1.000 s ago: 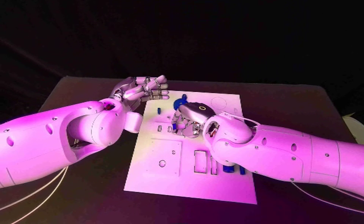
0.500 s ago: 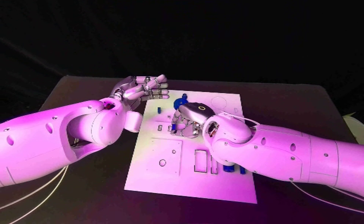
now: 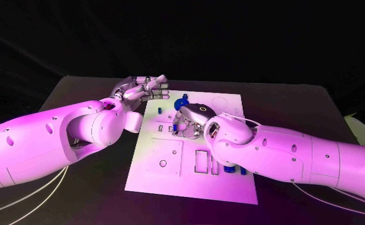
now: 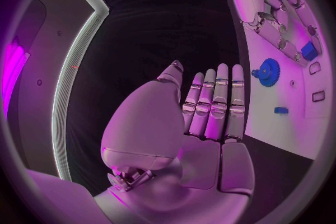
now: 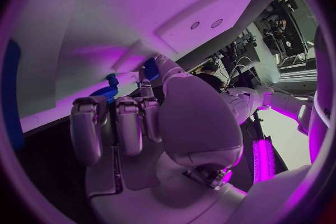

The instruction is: Assemble the parts on the task board

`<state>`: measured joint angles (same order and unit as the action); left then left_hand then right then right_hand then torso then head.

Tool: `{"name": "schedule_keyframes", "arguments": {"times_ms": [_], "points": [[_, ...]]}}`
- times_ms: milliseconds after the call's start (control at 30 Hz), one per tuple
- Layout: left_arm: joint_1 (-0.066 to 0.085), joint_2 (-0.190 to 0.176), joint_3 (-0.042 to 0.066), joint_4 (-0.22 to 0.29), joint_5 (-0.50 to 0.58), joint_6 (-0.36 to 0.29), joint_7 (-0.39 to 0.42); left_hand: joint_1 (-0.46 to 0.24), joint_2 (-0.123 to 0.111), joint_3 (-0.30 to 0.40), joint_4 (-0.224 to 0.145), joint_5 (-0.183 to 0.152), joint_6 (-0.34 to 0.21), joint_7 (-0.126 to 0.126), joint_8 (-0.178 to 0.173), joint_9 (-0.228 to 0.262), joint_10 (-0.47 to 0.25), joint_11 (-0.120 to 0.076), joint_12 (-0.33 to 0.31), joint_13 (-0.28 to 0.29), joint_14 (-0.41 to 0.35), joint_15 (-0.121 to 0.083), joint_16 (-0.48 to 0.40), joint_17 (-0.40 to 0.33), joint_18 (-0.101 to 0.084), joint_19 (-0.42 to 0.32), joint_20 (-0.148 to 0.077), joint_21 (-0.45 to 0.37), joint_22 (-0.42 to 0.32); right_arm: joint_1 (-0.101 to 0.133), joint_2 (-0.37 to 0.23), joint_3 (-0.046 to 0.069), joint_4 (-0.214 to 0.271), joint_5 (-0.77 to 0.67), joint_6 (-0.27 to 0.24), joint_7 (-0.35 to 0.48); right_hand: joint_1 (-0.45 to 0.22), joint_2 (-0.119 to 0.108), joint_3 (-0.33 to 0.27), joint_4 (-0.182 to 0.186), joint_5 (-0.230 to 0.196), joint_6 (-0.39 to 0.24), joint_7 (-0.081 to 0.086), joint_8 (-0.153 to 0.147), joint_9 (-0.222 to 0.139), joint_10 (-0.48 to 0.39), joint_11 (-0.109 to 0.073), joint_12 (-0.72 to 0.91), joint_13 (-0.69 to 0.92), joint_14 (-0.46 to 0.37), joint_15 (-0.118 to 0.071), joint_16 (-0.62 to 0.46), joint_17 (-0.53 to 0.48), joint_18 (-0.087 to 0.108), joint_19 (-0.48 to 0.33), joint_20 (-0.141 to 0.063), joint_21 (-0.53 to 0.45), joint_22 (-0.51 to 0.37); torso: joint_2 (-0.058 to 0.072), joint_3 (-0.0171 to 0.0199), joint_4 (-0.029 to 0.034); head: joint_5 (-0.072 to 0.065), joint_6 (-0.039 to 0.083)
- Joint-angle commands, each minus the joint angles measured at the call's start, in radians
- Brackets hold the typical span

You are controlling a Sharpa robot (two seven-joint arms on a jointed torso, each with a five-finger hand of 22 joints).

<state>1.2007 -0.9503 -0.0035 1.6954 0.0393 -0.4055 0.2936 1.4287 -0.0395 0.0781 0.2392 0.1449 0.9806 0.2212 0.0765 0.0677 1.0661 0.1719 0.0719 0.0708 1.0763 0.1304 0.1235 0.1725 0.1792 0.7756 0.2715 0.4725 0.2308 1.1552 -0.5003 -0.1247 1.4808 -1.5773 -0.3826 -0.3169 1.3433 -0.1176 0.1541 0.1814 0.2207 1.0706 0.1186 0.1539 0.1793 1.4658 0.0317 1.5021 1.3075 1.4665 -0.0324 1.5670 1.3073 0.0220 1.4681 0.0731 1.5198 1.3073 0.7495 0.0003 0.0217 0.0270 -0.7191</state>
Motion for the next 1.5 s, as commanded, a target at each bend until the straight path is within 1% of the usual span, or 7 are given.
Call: {"name": "schedule_keyframes", "arguments": {"times_ms": [33, 667, 933, 1100, 1333, 1467, 1500], "points": [[0.001, 0.001, 0.001, 0.003, 0.001, 0.013, 0.006, 0.005, 0.002, 0.002, -0.006, 0.002, -0.005, 0.001, -0.003, -0.001, -0.005, -0.001, -0.006, -0.002, -0.006, 0.000, -0.005, 0.001, 0.001, -0.008, 0.002, 0.005, 0.001, -0.002, 0.000, -0.001, -0.001, -0.018, 0.023, -0.011, -0.010, -0.011, -0.011, 0.003, 0.008, -0.013, 0.004, -0.007, -0.002, 0.037, 0.012, -0.006, 0.187, 0.104, 0.008, 0.004, 0.264, -0.005, 0.057, 0.009, -0.008, 0.219, 0.000, 0.0001, 0.0001, 0.001, -0.001], [0.001, 0.000, 0.001, 0.002, 0.001, 0.014, 0.004, 0.005, 0.002, 0.003, -0.007, 0.002, -0.004, 0.001, -0.004, -0.001, -0.005, -0.001, -0.006, -0.001, -0.006, 0.001, -0.006, 0.002, 0.001, -0.010, 0.002, 0.006, 0.002, -0.002, -0.001, -0.001, 0.001, -0.024, 0.000, -0.010, -0.031, -0.030, -0.049, 0.024, 0.012, -0.048, 0.017, -0.026, -0.005, 0.023, 0.025, -0.019, 0.175, 0.103, 0.020, 0.001, 0.259, -0.001, 0.049, 0.022, -0.020, 0.211, 0.000, -0.0001, -0.0001, -0.001, -0.001], [0.001, 0.000, 0.001, -0.008, -0.009, 0.030, -0.013, 0.006, 0.003, 0.004, -0.008, 0.001, -0.001, -0.003, -0.002, 0.000, -0.001, -0.003, -0.004, 0.000, -0.004, -0.001, -0.007, 0.004, 0.002, -0.011, 0.002, 0.008, 0.003, -0.001, -0.023, -0.001, 0.025, -0.011, -0.128, 0.044, -0.022, -0.067, -0.150, 0.076, -0.019, -0.169, 0.055, -0.094, -0.030, -0.015, 0.056, -0.054, 0.139, 0.100, 0.045, -0.004, 0.250, 0.006, 0.028, 0.041, -0.050, 0.191, -0.003, 0.0008, -0.0010, 0.001, 0.002], [0.001, 0.001, 0.001, -0.031, -0.060, 0.090, -0.064, -0.001, 0.005, 0.002, -0.006, 0.000, 0.008, -0.004, 0.000, 0.001, 0.025, -0.010, 0.005, 0.004, 0.035, -0.012, 0.007, 0.015, 0.006, 0.006, -0.004, 0.029, 0.011, 0.012, -0.063, 0.005, 0.074, 0.052, -0.197, 0.145, 0.017, -0.072, -0.191, 0.113, -0.033, -0.200, 0.066, -0.086, -0.043, -0.026, 0.068, -0.063, 0.127, 0.100, 0.057, -0.004, 0.249, 0.008, 0.024, 0.054, -0.058, 0.188, -0.006, 0.0017, -0.0027, 0.001, 0.006], [0.002, 0.005, 0.001, -0.080, -0.266, 0.156, -0.164, 0.017, 0.002, 0.021, -0.007, 0.006, 0.076, -0.055, 0.030, 0.014, 0.163, -0.075, 0.061, 0.038, 0.292, -0.095, 0.146, 0.106, 0.008, 0.161, -0.078, 0.157, 0.069, 0.068, -0.194, 0.013, 0.178, 0.334, -0.219, 0.387, 0.080, 0.004, -0.141, 0.085, 0.002, -0.118, 0.046, -0.051, -0.034, -0.052, 0.051, -0.090, 0.098, 0.089, 0.043, -0.028, 0.210, 0.022, -0.011, 0.048, -0.111, 0.154, -0.025, 0.0033, -0.0096, 0.006, 0.009], [0.008, 0.015, 0.001, -0.109, -0.400, 0.191, -0.243, 0.011, -0.017, 0.042, 0.004, 0.003, 0.112, -0.087, 0.048, 0.024, 0.256, -0.117, 0.120, 0.078, 0.425, -0.140, 0.286, 0.211, 0.007, 0.249, -0.131, 0.257, 0.121, 0.102, -0.282, 0.015, 0.225, 0.465, -0.221, 0.456, 0.100, 0.015, -0.128, 0.068, 0.040, -0.102, 0.040, -0.045, -0.034, -0.036, 0.045, -0.076, 0.111, 0.092, 0.038, -0.021, 0.222, 0.016, 0.006, 0.042, -0.089, 0.170, -0.039, 0.0047, -0.0130, 0.014, 0.006], [0.016, 0.021, 0.001, -0.122, -0.454, 0.209, -0.285, -0.005, -0.030, 0.036, 0.014, 0.001, 0.125, -0.099, 0.056, 0.030, 0.274, -0.125, 0.143, 0.099, 0.434, -0.154, 0.482, 0.398, 0.006, 0.274, -0.148, 0.296, 0.144, 0.116, -0.311, 0.015, 0.235, 0.500, -0.219, 0.466, 0.099, 0.014, -0.129, 0.067, 0.042, -0.099, 0.039, -0.044, -0.034, -0.036, 0.044, -0.076, 0.111, 0.092, 0.037, -0.021, 0.221, 0.016, 0.006, 0.041, -0.089, 0.170, -0.042, 0.0053, -0.0148, 0.016, 0.004]]}}
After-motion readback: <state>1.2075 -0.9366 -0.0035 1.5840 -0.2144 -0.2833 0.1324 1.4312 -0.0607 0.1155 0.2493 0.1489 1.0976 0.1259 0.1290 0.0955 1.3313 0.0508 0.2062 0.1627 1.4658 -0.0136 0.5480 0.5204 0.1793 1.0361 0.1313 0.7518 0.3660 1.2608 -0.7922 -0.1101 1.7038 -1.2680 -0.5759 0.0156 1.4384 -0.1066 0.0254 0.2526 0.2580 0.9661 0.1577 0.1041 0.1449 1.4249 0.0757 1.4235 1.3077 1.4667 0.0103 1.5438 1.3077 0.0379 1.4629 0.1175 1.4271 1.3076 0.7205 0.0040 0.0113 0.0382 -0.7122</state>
